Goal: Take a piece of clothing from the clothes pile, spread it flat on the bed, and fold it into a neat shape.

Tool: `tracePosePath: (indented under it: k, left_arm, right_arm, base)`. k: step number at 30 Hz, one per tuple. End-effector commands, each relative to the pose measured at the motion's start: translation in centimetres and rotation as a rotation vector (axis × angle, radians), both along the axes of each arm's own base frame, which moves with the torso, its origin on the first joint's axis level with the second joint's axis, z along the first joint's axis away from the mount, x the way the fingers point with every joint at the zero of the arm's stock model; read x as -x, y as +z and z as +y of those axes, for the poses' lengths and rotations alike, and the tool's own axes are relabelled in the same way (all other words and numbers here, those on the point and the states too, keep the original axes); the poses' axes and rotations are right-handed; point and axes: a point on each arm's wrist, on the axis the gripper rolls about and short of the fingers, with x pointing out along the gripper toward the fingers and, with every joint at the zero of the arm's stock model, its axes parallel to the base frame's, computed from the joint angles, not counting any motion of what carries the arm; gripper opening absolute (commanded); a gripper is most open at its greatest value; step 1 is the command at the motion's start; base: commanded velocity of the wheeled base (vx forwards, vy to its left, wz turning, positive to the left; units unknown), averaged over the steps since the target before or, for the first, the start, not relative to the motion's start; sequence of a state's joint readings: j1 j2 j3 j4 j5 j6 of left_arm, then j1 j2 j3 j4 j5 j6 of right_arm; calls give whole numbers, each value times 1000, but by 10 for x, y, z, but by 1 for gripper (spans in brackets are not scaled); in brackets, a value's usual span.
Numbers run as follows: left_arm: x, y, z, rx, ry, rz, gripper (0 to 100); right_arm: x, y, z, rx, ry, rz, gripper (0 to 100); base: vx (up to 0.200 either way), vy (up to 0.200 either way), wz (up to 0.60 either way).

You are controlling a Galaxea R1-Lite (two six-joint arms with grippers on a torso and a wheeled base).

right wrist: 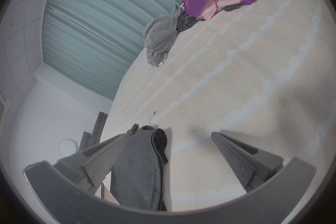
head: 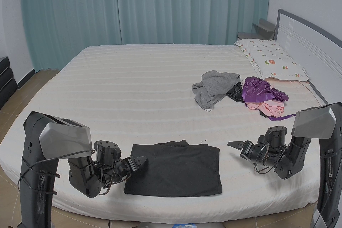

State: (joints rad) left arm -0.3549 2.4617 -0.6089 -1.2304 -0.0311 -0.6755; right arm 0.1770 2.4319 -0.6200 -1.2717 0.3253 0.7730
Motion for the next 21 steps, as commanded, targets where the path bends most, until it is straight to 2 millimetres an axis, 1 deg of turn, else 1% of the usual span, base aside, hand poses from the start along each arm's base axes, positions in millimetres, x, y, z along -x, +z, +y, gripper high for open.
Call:
tracePosePath:
  k: [1, 2, 3, 14, 21]
  left_arm:
    - [1, -1, -1, 5, -1, 6, 100]
    - [2, -1, -3, 5, -5, 6, 100]
    - [2, -1, -3, 5, -5, 6, 0]
    - [6, -1, -6, -11, 12, 8, 0]
    - [3, 3, -7, 52, 63, 12, 0]
  right_arm:
    - [0, -1, 0, 0, 1, 3, 100]
    - [0, 0, 1, -1, 4, 0, 100]
    - [0, 0, 1, -1, 4, 0, 100]
    - [0, 0, 0, 0, 1, 0, 100]
    - [0, 0, 0, -1, 2, 0, 100]
  base:
    - [0, 0, 0]
    - [0, 0, 0]
    - [0, 0, 0]
    - [0, 0, 0]
    - [0, 0, 0]
